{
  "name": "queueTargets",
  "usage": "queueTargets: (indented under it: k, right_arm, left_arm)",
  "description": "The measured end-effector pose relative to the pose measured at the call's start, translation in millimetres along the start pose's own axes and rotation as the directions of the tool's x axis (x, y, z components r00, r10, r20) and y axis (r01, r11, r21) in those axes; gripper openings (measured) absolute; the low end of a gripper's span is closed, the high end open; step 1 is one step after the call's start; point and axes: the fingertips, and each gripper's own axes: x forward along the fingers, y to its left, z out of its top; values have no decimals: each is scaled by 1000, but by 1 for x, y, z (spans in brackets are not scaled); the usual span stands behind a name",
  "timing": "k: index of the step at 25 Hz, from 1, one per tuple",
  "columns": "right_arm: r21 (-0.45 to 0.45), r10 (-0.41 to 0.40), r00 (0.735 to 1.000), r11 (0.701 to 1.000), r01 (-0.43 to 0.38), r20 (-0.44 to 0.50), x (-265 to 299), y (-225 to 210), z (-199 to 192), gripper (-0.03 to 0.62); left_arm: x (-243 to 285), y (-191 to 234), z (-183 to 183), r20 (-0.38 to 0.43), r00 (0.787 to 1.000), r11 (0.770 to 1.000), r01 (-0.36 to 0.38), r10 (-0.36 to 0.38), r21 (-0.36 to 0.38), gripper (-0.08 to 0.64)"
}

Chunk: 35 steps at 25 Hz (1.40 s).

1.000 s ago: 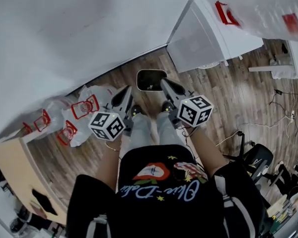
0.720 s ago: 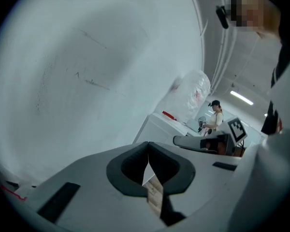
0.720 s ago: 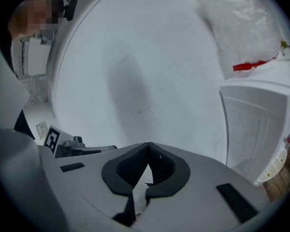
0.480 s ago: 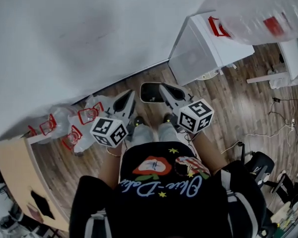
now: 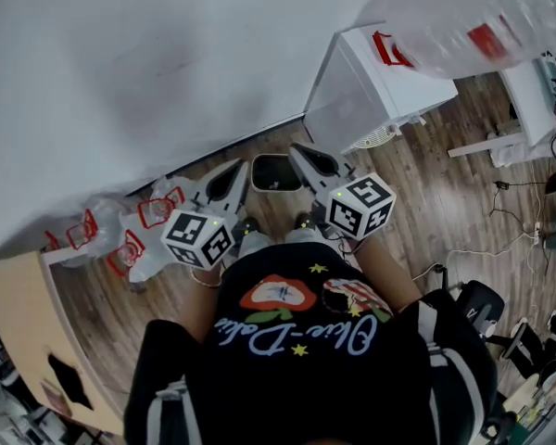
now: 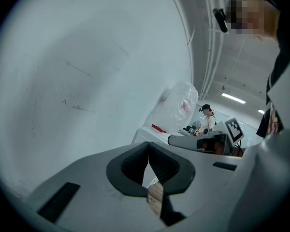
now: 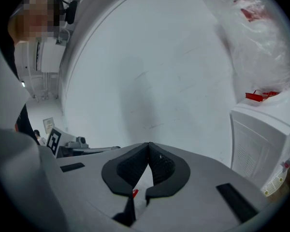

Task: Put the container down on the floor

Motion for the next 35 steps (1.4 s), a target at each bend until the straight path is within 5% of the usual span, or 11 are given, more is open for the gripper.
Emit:
queueTargets:
  k: [35]
  right_arm:
    - [-54, -3, 1000, 999, 3, -1, -13, 11, -1, -2]
  left_arm:
    - [-5, -17, 7, 15, 1000, 1000, 19, -19, 18, 5]
